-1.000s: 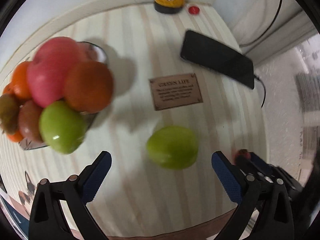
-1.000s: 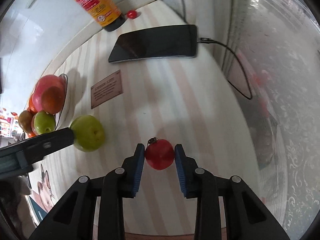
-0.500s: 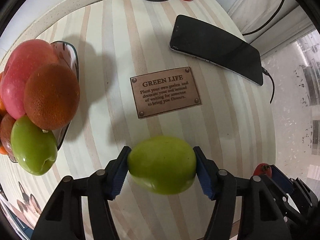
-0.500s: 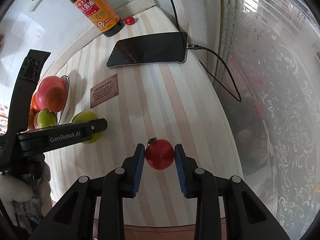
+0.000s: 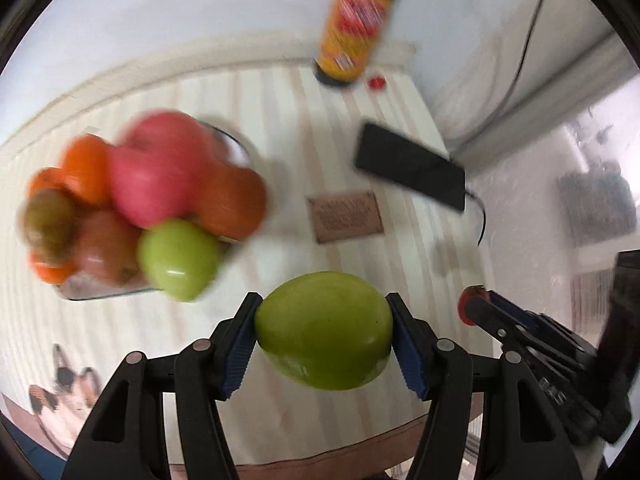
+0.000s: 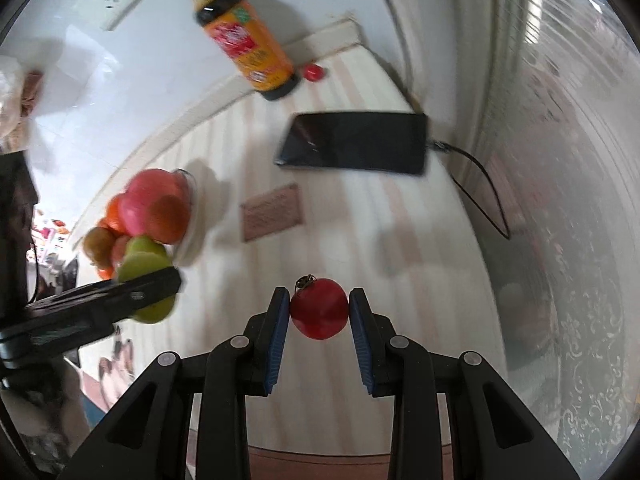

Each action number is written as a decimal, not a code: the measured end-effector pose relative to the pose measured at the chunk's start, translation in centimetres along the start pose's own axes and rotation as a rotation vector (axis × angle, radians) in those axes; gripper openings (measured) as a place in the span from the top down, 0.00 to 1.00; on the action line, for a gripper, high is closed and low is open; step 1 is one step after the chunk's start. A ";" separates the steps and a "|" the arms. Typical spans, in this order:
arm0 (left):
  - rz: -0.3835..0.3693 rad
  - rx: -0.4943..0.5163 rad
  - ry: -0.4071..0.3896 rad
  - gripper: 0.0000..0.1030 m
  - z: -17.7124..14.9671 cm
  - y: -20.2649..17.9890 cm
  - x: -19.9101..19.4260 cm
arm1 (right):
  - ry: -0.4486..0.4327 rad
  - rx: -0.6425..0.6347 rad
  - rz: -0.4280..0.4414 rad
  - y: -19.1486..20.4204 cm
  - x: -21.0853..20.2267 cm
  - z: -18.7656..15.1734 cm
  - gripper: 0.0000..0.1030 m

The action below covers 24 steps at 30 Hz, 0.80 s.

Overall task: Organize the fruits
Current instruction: 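Carry the green apple with the left tool while the right tool carries the cherry tomato onto the plate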

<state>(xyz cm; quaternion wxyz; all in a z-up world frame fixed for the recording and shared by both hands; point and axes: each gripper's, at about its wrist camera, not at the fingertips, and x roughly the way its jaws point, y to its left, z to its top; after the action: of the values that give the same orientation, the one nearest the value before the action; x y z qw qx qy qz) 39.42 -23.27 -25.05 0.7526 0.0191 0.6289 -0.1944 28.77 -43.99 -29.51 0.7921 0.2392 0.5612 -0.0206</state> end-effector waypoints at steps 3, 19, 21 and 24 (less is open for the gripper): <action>0.020 -0.034 -0.043 0.42 0.3 2.5 -3.7 | -0.010 -0.037 0.039 2.4 -0.2 1.0 0.68; 0.169 -0.156 0.035 0.42 9.0 14.9 -1.2 | 0.136 -0.087 0.275 14.9 9.5 11.4 0.68; 0.172 -0.156 0.068 0.42 9.5 15.2 -0.1 | 0.178 -0.063 0.271 15.0 11.5 12.4 0.68; 0.186 -0.154 0.104 0.42 9.7 15.4 0.9 | 0.221 -0.049 0.253 14.8 13.7 13.2 0.68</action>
<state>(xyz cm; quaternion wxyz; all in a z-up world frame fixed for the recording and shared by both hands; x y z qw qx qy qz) 53.51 -11.91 -27.19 0.7329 0.0296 0.6756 -0.0738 49.84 -32.98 -33.21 0.7275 0.2896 0.6105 0.1193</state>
